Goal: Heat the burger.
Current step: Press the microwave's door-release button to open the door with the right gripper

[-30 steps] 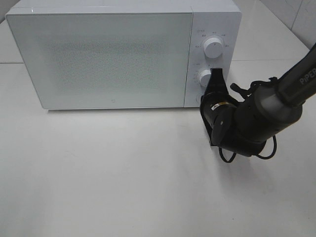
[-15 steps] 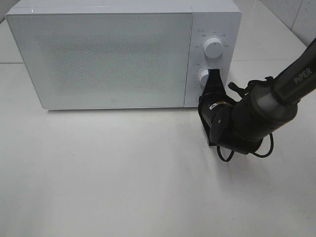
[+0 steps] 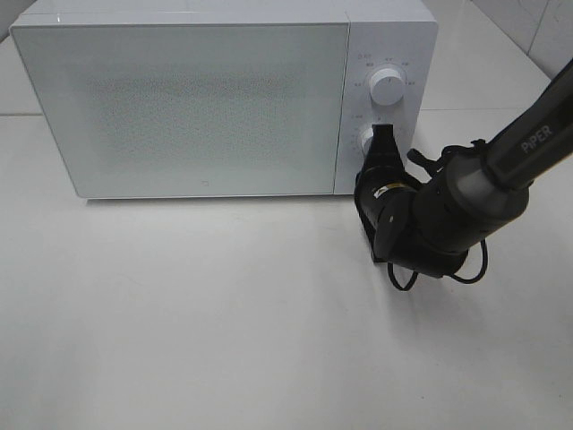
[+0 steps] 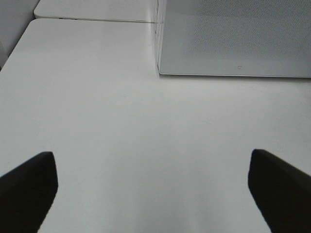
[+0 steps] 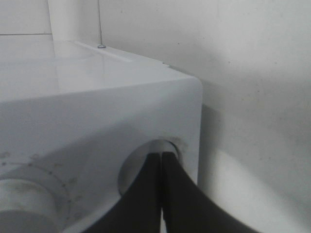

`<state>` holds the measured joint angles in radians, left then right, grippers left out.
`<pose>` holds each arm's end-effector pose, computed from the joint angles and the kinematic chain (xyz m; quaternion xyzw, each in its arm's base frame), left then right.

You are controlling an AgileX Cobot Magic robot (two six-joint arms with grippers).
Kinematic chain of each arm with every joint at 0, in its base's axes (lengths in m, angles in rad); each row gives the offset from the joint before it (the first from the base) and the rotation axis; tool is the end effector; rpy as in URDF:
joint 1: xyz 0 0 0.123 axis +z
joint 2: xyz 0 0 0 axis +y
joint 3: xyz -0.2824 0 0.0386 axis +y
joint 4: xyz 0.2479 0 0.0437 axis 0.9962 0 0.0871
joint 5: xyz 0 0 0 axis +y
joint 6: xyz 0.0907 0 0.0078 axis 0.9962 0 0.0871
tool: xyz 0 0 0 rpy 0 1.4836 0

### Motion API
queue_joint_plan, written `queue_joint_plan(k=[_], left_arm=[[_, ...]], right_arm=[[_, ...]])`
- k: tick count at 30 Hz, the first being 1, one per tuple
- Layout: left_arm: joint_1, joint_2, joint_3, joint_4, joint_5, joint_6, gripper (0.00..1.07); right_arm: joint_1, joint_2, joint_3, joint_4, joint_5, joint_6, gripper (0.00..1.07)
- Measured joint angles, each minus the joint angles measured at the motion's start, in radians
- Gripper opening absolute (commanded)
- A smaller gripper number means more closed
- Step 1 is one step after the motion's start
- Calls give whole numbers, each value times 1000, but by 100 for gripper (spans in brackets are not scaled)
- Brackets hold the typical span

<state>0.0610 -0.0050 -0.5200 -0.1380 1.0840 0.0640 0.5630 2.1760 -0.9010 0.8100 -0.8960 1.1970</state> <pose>-0.0087 -0.0116 0.2814 0.0056 0.8508 -0.0361 0.5243 0.3430 0.1557 0.0743 0.5920 0.5819 0.3591 0.4265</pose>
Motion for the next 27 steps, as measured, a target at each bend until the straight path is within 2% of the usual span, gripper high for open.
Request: queue_joint_plan(k=[21,27], left_arm=[[0,0,0,0,0,0,100],[0,0,0,0,0,0,100]], right_arm=[[11,20,-25,13,-55,20,0],[19,52,-64,55,-83,11,0]])
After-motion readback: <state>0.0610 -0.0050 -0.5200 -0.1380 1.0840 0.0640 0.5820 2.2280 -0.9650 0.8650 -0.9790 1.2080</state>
